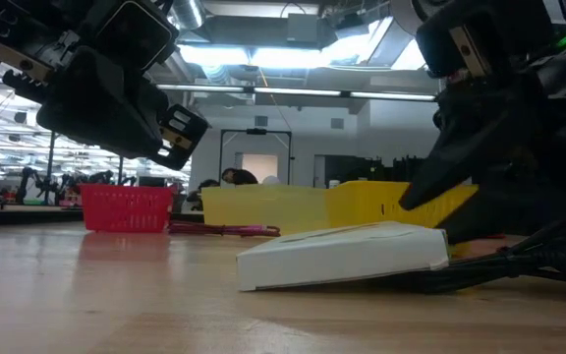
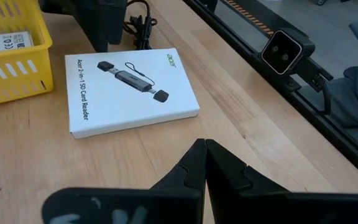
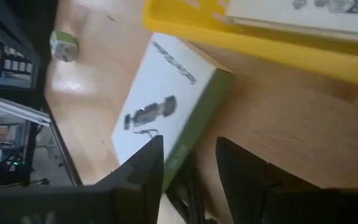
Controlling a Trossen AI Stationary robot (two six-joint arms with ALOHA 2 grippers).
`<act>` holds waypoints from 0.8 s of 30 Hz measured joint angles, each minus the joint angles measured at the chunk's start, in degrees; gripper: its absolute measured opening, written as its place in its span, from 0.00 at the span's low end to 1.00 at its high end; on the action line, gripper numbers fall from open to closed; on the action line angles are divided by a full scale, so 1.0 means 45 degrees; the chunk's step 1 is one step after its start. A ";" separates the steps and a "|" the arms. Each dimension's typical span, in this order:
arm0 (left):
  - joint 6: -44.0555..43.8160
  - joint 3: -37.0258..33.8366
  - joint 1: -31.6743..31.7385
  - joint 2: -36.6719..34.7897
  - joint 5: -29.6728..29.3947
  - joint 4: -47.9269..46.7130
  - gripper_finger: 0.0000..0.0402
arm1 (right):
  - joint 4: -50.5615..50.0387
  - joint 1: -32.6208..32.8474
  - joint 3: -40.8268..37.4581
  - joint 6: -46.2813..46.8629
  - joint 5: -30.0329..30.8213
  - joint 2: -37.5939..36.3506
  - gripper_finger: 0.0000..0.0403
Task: Pick and place items into bin
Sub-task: Stack the white box on top of the white box
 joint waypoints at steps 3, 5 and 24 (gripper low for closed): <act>-0.0010 0.0000 0.0000 0.0000 0.0000 -0.0005 0.01 | 0.0179 0.0000 0.0010 -0.0136 0.0088 0.0107 0.33; -0.0010 0.0000 0.0000 0.0000 0.0000 -0.0012 0.01 | 0.0189 0.0000 0.0010 -0.0149 0.0093 0.0107 0.33; -0.0209 0.0000 0.0000 0.0000 -0.0631 -0.0262 0.01 | 0.0609 -0.0082 0.0592 -0.0690 0.0094 0.0962 0.33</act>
